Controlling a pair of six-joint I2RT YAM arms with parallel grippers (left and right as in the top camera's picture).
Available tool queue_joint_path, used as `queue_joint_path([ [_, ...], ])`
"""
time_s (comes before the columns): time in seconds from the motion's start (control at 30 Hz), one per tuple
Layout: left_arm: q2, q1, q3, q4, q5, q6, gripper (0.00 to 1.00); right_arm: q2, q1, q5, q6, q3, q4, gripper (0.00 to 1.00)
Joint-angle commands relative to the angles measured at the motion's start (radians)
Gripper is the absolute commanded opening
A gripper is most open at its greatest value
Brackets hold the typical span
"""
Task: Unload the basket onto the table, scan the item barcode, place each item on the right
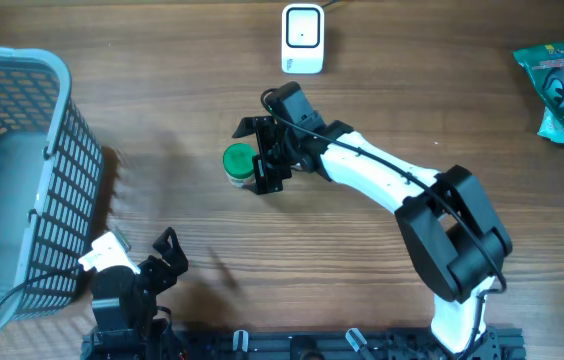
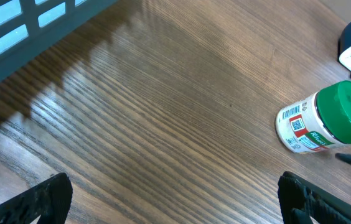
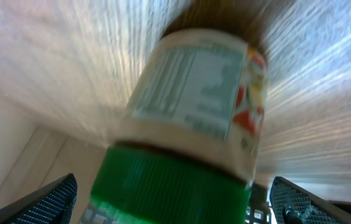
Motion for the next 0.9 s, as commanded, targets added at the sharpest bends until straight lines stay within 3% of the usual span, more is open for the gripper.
queue_joint_path([
  [0.0,-0.007,-0.005,-0.004,0.003,-0.002,-0.005,1.0,0.05,0.001,0.009,0.014,0.009,0.01,0.98],
  [0.07,-0.007,-0.005,-0.004,0.003,-0.002,-0.005,1.0,0.054,0.001,0.01,0.014,0.009,0.01,0.85],
  [0.1,-0.007,-0.005,-0.004,0.003,-0.002,-0.005,1.0,0.054,0.001,0.011,0.013,0.009,0.01,0.73],
  [0.13,-0.007,-0.005,-0.004,0.003,-0.002,-0.005,1.0,0.054,0.001,0.011,0.011,0.009,0.008,0.7],
  [0.2,-0.007,-0.005,-0.004,0.003,-0.002,-0.005,1.0,0.054,0.001,0.011,0.0,0.009,0.0,0.7],
  [0.33,-0.007,-0.005,-0.004,0.003,-0.002,-0.005,1.0,0.053,-0.026,0.018,-0.182,0.009,-0.079,0.7],
  [0.5,-0.007,-0.005,-0.004,0.003,-0.002,-0.005,1.0,0.031,-0.145,0.018,-0.451,0.009,-0.337,0.7],
  [0.63,-0.007,-0.005,-0.004,0.003,-0.002,-0.005,1.0,-0.011,-0.295,0.047,-0.78,0.009,-0.579,0.69],
  [0.77,-0.007,-0.005,-0.004,0.003,-0.002,-0.005,1.0,-0.016,-0.385,0.249,-1.16,0.037,-0.743,0.69],
  [0.87,-0.007,-0.005,-0.004,0.003,-0.002,-0.005,1.0,-0.016,-0.385,0.422,-1.422,0.115,-0.814,0.81],
])
